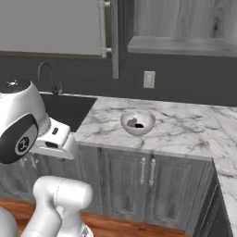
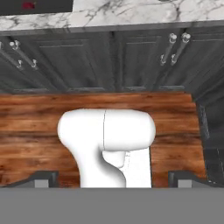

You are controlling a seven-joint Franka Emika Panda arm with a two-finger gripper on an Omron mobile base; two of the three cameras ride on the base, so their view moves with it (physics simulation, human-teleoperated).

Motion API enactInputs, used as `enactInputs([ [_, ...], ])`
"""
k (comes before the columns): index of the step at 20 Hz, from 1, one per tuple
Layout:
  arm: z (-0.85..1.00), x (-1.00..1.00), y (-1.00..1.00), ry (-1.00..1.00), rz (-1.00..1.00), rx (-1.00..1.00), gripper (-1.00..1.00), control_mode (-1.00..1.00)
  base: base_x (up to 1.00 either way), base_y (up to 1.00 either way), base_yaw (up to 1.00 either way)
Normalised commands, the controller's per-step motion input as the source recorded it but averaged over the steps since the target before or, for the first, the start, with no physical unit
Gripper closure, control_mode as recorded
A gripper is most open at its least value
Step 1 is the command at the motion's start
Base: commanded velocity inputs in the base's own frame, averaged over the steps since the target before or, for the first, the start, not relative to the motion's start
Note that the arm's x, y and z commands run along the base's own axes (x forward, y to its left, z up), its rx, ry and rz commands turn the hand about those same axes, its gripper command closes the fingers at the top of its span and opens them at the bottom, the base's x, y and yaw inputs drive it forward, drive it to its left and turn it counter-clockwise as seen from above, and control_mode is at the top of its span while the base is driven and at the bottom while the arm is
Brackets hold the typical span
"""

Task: Pick the eggplants from the cabinet and place them in one bowl. Pick the pear from the sink and place it in the other bowl.

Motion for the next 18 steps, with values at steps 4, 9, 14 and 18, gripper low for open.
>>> enactInputs([
  [4,0.0,0.0,0.0,0.0,0.0,0.0,-1.0,1.0,0.0,1.0,0.0],
  [9,0.0,0.0,0.0,0.0,0.0,0.0,-1.0,1.0,0.14,1.0,0.0],
  [14,0.0,0.0,0.0,0.0,0.0,0.0,-1.0,1.0,0.55,0.97,-0.05],
  [18,0.0,0.0,0.0,0.0,0.0,0.0,-1.0,1.0,1.0,0.49,-0.05],
])
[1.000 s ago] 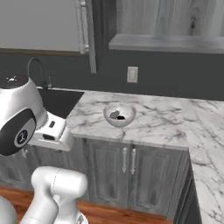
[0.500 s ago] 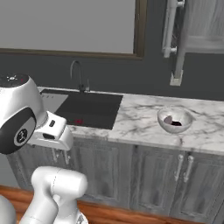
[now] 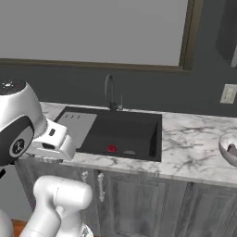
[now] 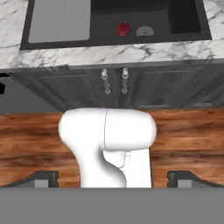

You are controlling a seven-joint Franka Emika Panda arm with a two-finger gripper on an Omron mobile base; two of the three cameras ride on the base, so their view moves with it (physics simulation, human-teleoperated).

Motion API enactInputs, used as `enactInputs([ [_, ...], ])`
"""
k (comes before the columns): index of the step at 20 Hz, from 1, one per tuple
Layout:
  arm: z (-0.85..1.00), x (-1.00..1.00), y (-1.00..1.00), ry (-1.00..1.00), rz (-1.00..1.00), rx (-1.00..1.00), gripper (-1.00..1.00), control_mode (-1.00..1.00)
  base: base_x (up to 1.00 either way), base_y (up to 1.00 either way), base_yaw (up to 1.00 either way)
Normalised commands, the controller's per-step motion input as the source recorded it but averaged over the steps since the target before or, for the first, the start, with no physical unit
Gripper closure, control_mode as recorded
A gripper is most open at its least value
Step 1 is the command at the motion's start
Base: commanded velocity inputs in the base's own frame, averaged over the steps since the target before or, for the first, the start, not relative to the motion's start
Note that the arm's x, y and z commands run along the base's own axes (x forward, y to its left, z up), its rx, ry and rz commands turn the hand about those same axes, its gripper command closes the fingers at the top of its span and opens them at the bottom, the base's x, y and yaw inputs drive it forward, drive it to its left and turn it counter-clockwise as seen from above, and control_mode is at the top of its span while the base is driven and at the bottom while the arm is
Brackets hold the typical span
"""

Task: Pick the eggplants from the cabinet and place them in one bowl. Pick the pear from the sink and place it in the other bowl.

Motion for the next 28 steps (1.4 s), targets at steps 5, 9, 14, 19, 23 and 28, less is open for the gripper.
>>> enactInputs([
  [5,0.0,0.0,0.0,0.0,0.0,0.0,-1.0,1.0,1.0,0.08,0.01],
  [9,0.0,0.0,0.0,0.0,0.0,0.0,-1.0,1.0,0.92,0.0,0.05],
  [14,0.0,0.0,0.0,0.0,0.0,0.0,-1.0,-1.0,0.26,0.0,0.01],
  [19,0.0,0.29,0.0,0.05,0.0,0.0,-1.0,-1.0,0.0,0.0,0.0],
  [23,-0.08,1.0,0.0,0.07,0.0,0.0,-1.0,-1.0,0.0,0.0,0.0],
  [28,-0.16,0.7,-0.04,0.0,-0.02,0.02,-1.0,-1.0,0.0,0.0,0.0],
])
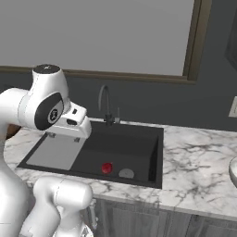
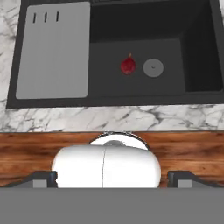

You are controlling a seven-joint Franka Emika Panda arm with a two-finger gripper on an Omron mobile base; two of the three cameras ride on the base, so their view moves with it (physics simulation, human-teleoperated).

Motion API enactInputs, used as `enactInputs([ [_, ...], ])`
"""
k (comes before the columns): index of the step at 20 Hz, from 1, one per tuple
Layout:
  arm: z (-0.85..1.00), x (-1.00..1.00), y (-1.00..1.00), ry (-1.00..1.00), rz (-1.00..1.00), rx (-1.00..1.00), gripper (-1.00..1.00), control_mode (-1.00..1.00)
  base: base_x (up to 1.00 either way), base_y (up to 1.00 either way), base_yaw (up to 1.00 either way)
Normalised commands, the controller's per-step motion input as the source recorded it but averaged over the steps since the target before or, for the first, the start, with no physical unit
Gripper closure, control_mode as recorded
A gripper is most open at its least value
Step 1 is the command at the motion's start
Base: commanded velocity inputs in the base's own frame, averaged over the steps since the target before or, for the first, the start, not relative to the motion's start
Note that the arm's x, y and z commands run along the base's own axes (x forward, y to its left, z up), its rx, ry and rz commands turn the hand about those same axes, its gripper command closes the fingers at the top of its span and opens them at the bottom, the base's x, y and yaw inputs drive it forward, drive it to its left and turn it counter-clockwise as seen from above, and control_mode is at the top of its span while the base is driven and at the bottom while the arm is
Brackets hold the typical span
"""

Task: Pick the eggplants from the cabinet and place them in one bowl. Pick the pear from the sink and place it in the other bowl.

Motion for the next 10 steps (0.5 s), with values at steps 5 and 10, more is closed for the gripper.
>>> enactInputs([
  [5,-0.72,0.06,0.0,0.0,-0.01,0.0,-1.0,-1.0,0.0,0.0,0.0],
  [10,-0.9,0.74,0.0,-0.06,0.0,0.0,-1.0,-1.0,0.0,0.0,0.0],
])
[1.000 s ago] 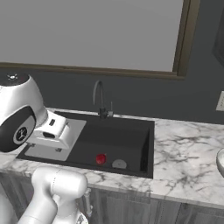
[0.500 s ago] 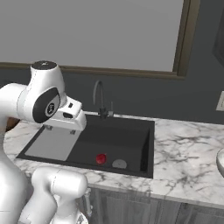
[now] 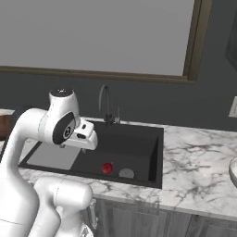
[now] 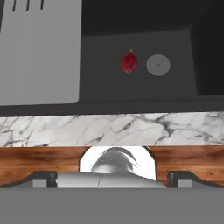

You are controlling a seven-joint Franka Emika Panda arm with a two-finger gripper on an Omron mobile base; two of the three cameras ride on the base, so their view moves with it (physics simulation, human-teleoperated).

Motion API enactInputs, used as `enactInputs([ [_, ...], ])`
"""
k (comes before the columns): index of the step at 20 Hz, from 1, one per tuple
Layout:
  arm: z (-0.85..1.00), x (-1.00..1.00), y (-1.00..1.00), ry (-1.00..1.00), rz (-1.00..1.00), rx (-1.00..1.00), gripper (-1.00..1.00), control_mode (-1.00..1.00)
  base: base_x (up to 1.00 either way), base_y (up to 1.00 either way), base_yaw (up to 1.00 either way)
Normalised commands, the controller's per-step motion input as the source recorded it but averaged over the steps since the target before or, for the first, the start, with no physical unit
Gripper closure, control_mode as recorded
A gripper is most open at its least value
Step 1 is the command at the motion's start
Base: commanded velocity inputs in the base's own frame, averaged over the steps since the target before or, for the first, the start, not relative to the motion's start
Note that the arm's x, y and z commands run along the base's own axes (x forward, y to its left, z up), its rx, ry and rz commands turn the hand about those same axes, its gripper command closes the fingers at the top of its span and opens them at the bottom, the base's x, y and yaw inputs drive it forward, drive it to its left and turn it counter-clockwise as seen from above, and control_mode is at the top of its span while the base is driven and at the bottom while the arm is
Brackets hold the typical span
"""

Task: Pick the eggplants from the cabinet and place them in one bowl. Pick the pear from the sink and place it in the other bowl.

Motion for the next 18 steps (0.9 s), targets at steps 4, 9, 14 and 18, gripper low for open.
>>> enactInputs([
  [4,-0.62,0.83,0.0,-0.17,0.0,0.0,-1.0,-1.0,0.0,0.0,0.0],
  [9,-0.26,0.69,-0.01,-0.06,0.0,-0.01,-1.0,-1.0,0.0,0.0,0.0],
  [14,-0.09,0.7,-0.22,0.03,0.0,-0.04,-1.0,-1.0,0.0,0.0,0.0],
  [18,-0.23,0.71,-0.34,0.03,0.0,0.0,-1.0,-1.0,0.0,0.0,0.0],
])
